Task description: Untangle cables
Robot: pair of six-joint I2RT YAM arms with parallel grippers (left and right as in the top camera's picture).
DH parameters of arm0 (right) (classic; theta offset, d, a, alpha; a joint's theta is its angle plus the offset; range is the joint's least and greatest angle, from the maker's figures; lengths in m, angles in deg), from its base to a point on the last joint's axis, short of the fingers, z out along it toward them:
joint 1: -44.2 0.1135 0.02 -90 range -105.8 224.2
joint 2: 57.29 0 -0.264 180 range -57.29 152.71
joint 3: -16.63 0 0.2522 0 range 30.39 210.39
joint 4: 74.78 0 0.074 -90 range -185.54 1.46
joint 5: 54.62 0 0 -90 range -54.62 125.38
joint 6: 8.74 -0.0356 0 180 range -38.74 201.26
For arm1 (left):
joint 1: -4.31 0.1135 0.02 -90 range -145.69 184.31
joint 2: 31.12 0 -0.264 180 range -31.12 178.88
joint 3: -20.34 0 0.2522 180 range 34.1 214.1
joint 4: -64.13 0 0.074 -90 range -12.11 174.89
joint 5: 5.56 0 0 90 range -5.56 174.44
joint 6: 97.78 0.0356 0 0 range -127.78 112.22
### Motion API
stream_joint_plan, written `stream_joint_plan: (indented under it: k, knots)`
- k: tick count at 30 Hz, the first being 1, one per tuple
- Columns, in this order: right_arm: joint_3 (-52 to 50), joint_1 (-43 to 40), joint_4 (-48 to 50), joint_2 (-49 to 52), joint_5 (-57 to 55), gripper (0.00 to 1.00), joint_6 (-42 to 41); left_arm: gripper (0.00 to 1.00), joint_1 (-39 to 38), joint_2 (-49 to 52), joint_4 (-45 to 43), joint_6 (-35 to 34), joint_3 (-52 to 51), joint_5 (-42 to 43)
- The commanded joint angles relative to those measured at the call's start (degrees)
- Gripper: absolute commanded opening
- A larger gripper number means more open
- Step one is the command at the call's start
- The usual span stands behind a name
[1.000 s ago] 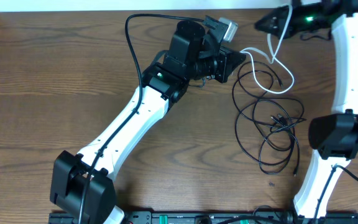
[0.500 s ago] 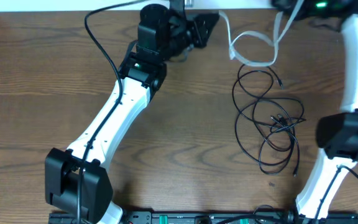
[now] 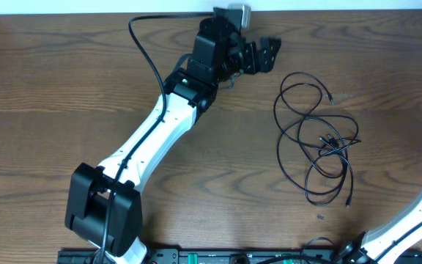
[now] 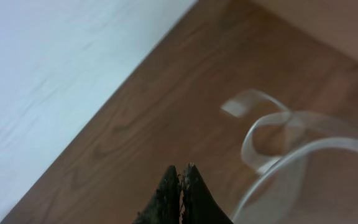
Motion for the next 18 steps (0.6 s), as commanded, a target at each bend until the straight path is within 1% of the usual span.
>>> stream_joint_plan:
  k: [1, 3, 5, 7, 9, 11, 15, 18]
  knots:
    - [0.5, 0.4, -0.1, 1.2, 1.5, 0.01, 2.9, 0.98, 0.3, -0.1, 4.0, 6.1, 0.6, -0.6]
    - [0.5, 1.2, 0.8, 2.0, 1.9, 0.01, 4.9, 0.98, 0.3, -0.1, 7.0, 6.1, 0.6, -0.6]
    - [0.5, 2.7, 3.9, 3.0, 2.3, 0.01, 6.6, 0.98, 0.3, -0.1, 11.1, 6.6, 0.6, -0.6]
    - [0.5, 3.9, 7.6, 3.8, 2.3, 0.01, 6.8, 0.98, 0.3, -0.1, 13.8, 7.2, 0.6, -0.6]
    - [0.5, 5.8, 14.1, 4.1, 2.1, 0.01, 6.8, 0.98, 0.3, -0.1, 16.9, 7.6, 0.6, -0.7]
    - [0.6, 6.5, 18.8, 4.1, 1.8, 0.01, 6.1, 0.98, 0.3, -0.1, 17.5, 7.6, 0.6, -0.7]
    - [1.4, 6.6, 29.6, 4.1, 1.3, 0.01, 0.5, 0.98, 0.3, -0.1, 17.2, 7.6, 0.6, -0.7]
    - [1.4, 7.3, 32.1, 5.3, -3.4, 0.01, 1.0, 0.98, 0.3, -0.1, 17.3, 7.6, 0.6, -0.6]
